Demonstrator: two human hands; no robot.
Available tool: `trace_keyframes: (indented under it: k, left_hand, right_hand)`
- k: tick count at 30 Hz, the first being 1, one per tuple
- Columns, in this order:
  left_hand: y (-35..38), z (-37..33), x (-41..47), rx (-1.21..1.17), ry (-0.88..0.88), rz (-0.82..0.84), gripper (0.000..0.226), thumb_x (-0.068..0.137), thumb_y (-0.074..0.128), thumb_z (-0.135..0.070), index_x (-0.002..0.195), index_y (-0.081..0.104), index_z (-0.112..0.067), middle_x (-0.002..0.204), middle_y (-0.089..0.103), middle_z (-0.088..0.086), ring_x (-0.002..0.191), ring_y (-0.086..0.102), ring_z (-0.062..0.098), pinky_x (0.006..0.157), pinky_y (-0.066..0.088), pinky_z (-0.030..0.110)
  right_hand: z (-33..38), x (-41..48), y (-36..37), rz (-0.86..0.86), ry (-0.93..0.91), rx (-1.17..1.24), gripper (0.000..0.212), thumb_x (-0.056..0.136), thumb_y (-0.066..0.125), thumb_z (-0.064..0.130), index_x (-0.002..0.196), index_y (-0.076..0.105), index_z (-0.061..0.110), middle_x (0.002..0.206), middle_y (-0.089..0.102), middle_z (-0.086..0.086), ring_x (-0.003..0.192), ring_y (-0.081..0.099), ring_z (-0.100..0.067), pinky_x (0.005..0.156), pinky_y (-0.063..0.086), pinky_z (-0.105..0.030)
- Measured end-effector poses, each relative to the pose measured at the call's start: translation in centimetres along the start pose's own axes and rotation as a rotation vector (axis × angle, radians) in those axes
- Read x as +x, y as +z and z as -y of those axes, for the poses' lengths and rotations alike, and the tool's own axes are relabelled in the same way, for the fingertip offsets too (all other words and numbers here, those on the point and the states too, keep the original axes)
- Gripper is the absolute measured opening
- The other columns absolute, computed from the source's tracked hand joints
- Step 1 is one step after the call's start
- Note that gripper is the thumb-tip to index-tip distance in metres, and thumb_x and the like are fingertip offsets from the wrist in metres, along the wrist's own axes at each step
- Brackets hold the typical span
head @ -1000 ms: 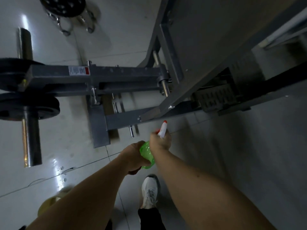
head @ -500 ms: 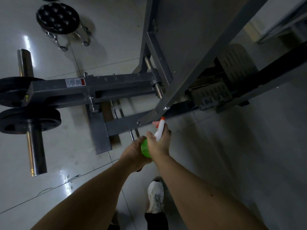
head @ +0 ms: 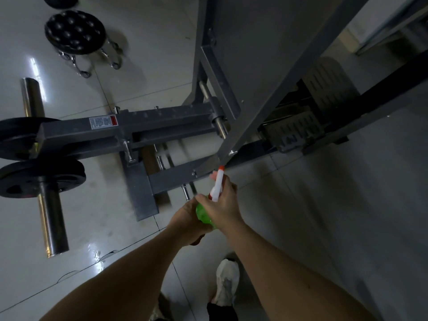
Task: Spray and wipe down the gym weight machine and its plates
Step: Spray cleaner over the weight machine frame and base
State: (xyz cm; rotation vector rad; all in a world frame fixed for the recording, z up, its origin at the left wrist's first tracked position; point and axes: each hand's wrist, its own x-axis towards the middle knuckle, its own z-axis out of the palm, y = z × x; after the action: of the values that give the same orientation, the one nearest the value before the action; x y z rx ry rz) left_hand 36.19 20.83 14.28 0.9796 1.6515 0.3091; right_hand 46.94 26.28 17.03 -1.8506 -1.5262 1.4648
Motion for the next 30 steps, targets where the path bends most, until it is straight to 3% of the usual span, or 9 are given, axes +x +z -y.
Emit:
trace_keyframes:
  k: [5,8,10,13,17,20,22,27,30]
  left_hand:
    - [-0.5,-0.5,-0.2,0.002,-0.015,-0.013,0.084,0.078,0.085,-0.033,0.146,0.037,-0.042,0.095,0.054,-0.015,0.084,0.059,0.005,0.059,0.045,0.016]
    - [-0.3,-1.7,-0.2,-0.068,0.004,-0.008,0.090,0.079,0.085,-0.030,0.152,0.032,-0.042,0.099,0.055,-0.015,0.089,0.059,0.007,0.064,0.045,0.017]
    - [-0.2,-2.7,-0.2,-0.113,0.035,0.005,0.083,0.081,0.084,-0.027,0.148,0.037,-0.040,0.099,0.058,-0.013,0.084,0.060,0.007,0.064,0.046,0.016]
    - [-0.1,-4.6,-0.5,-0.105,0.089,-0.001,0.070,0.083,0.082,-0.024,0.140,0.043,-0.034,0.097,0.054,-0.017,0.084,0.057,0.000,0.065,0.043,0.012]
    - [-0.3,-5.9,-0.3,-0.148,0.082,-0.038,0.088,0.078,0.086,-0.028,0.149,0.036,-0.038,0.108,0.050,-0.018,0.092,0.055,0.001,0.063,0.040,0.012]
    - [-0.4,-6.5,-0.3,-0.114,0.090,-0.047,0.093,0.077,0.087,-0.029,0.152,0.031,-0.039,0.120,0.049,-0.015,0.101,0.055,0.006,0.066,0.039,0.011]
    - [-0.2,-6.9,-0.5,-0.070,0.125,-0.043,0.083,0.079,0.086,-0.027,0.146,0.039,-0.040,0.112,0.051,-0.018,0.094,0.055,0.002,0.066,0.037,0.010]
    - [0.1,-6.8,-0.5,-0.026,0.116,-0.057,0.079,0.077,0.086,-0.030,0.141,0.041,-0.043,0.119,0.054,-0.012,0.100,0.055,0.006,0.069,0.041,0.015]
    - [0.4,-7.3,-0.9,0.018,0.110,-0.041,0.076,0.078,0.085,-0.035,0.140,0.041,-0.043,0.110,0.058,-0.014,0.095,0.059,0.007,0.066,0.042,0.015]
  right_hand:
    - [0.5,0.4,-0.8,-0.094,-0.092,-0.165,0.058,0.081,0.079,0.052,0.126,0.049,0.031,0.120,0.050,0.006,0.109,0.051,-0.013,0.079,0.052,-0.027]
    - [1.8,0.9,-1.0,-0.186,-0.127,-0.220,0.043,0.083,0.075,0.057,0.109,0.056,0.027,0.099,0.059,0.008,0.091,0.058,-0.008,0.079,0.056,-0.030]
    - [2.8,1.1,-1.0,-0.225,-0.144,-0.239,0.032,0.089,0.070,0.054,0.100,0.058,0.026,0.087,0.061,0.010,0.079,0.061,-0.005,0.075,0.059,-0.030]
    - [3.5,1.1,-1.7,-0.302,-0.179,-0.229,0.020,0.094,0.068,0.041,0.106,0.061,0.026,0.098,0.064,0.008,0.087,0.064,-0.009,0.076,0.060,-0.030]
    - [4.3,1.6,-3.3,-0.287,-0.167,-0.134,0.044,0.091,0.073,0.031,0.131,0.056,0.027,0.126,0.050,0.008,0.108,0.053,-0.008,0.074,0.046,-0.015]
    - [4.5,2.0,-3.9,-0.368,-0.213,-0.204,0.029,0.090,0.074,0.039,0.109,0.059,0.024,0.111,0.057,0.005,0.101,0.051,-0.009,0.084,0.050,-0.028]
    - [4.3,2.0,-4.1,-0.414,-0.213,-0.230,0.024,0.092,0.072,0.035,0.103,0.061,0.017,0.101,0.058,0.004,0.092,0.051,-0.009,0.092,0.049,-0.039]
    - [4.0,1.2,-4.1,-0.413,-0.276,-0.207,0.036,0.087,0.071,0.048,0.109,0.061,0.021,0.107,0.061,0.005,0.103,0.055,-0.014,0.092,0.050,-0.038]
    - [4.3,1.0,-4.9,-0.434,-0.276,-0.261,0.034,0.091,0.067,0.048,0.105,0.062,0.018,0.102,0.064,0.001,0.096,0.056,-0.014,0.092,0.051,-0.044]
